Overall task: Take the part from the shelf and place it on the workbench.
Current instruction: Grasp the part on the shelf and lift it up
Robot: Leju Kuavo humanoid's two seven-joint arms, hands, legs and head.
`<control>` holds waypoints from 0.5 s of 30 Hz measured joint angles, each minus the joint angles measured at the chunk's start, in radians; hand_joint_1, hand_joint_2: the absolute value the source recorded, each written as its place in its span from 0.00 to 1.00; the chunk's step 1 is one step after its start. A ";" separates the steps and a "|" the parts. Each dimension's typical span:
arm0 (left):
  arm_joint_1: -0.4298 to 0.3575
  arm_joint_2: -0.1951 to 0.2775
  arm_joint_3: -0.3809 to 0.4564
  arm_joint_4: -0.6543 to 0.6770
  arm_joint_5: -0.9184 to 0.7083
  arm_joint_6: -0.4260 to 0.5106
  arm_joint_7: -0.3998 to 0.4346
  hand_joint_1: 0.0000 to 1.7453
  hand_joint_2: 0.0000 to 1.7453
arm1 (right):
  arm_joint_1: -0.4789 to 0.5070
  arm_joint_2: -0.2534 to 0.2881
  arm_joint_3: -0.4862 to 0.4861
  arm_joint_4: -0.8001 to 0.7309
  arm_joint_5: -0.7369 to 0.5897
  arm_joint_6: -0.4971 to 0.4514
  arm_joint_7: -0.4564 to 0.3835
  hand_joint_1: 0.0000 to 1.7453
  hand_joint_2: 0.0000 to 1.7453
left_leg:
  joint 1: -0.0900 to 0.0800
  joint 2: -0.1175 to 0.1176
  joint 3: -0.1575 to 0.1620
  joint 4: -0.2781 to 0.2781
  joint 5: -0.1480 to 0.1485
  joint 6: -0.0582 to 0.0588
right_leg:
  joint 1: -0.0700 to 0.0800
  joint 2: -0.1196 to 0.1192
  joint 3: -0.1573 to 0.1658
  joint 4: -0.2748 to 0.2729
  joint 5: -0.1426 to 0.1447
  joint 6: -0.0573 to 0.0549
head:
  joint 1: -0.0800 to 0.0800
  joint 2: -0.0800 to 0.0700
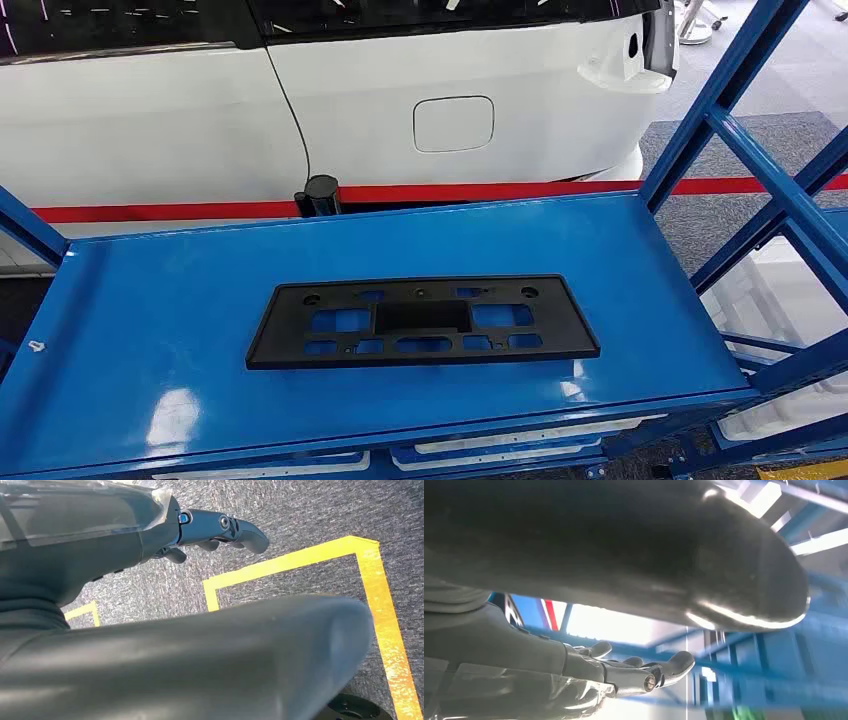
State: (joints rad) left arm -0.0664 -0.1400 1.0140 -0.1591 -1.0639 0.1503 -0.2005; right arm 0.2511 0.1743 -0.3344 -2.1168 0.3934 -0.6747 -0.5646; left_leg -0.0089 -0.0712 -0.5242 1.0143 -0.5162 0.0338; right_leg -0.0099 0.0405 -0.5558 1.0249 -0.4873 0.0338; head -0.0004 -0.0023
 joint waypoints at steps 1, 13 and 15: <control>0.000 0.000 0.000 0.000 0.000 0.000 0.001 0.00 0.00 | 0.003 -0.006 0.008 0.000 0.019 0.006 0.015 0.00 0.00 | 0.000 0.000 0.000 0.000 0.000 0.000 | 0.000 0.000 0.000 0.000 0.000 0.000 | 0.000 0.000; 0.000 0.000 -0.001 0.000 -0.012 -0.005 0.013 0.00 0.00 | 0.058 -0.123 0.164 0.002 0.281 0.163 0.207 0.00 0.00 | 0.000 0.000 0.000 0.000 0.000 0.000 | 0.000 0.000 0.000 0.000 0.000 0.000 | 0.000 0.000; 0.000 0.000 -0.001 0.000 -0.013 -0.008 0.013 0.00 0.00 | 0.064 -0.142 0.188 0.004 0.304 0.187 0.228 0.00 0.25 | 0.000 0.000 0.000 0.000 0.000 0.000 | 0.000 0.000 0.000 0.000 0.000 0.000 | 0.000 0.000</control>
State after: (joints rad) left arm -0.0667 -0.1400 1.0132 -0.1595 -1.0768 0.1427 -0.1871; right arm 0.3148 0.0324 -0.1465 -2.1129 0.6975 -0.4873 -0.3366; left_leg -0.0090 -0.0714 -0.5243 1.0143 -0.5162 0.0338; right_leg -0.0099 0.0405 -0.5560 1.0249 -0.4873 0.0338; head -0.0003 -0.0023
